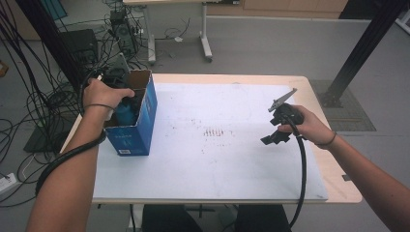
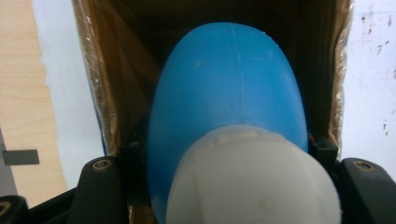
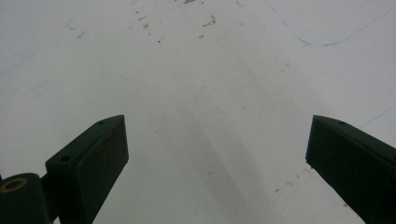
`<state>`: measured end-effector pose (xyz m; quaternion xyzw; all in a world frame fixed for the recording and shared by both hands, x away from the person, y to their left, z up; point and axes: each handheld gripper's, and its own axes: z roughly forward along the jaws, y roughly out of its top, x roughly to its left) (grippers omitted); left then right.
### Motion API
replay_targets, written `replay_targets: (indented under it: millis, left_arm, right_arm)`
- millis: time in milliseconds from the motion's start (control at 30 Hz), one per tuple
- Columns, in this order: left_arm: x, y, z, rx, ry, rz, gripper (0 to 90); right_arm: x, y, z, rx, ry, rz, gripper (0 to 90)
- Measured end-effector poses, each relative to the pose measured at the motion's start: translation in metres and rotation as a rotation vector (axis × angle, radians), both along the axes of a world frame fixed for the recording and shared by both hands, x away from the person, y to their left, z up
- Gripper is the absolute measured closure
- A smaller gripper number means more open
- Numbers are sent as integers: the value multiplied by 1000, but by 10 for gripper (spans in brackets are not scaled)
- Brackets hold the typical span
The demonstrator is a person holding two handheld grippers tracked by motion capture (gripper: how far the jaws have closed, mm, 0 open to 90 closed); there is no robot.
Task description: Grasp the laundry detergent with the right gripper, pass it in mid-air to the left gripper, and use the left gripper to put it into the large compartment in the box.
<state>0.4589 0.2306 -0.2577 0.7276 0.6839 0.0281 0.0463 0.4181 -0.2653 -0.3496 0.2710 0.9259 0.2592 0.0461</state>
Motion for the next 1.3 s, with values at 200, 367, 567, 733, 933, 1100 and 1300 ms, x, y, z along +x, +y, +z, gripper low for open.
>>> replay_targets:
  millis: [200, 367, 567, 733, 933, 1100, 1300]
  left_arm:
    - [0, -1, -7, -6, 8, -1, 377]
    - [0, -2, -12, -8, 17, -3, 377]
    - [-1, -1, -13, -10, 15, 0, 376]
    - [-1, -2, -13, -7, 17, -2, 377]
    - [-2, -1, -14, -12, 20, -1, 376]
    - [-3, 0, -15, -15, 21, 1, 376]
    - [-3, -1, -15, -14, 23, -1, 376]
  right_arm:
    - [0, 1, -1, 0, 3, 3, 56]
    - [-1, 1, -1, -1, 3, 6, 57]
    - [-1, 1, -2, 0, 3, 4, 57]
    - [-1, 2, -2, 0, 3, 6, 56]
    - [-1, 2, -2, 1, 4, 5, 56]
    - [-1, 1, -2, 1, 3, 4, 56]
    - [-2, 3, -3, 4, 6, 5, 56]
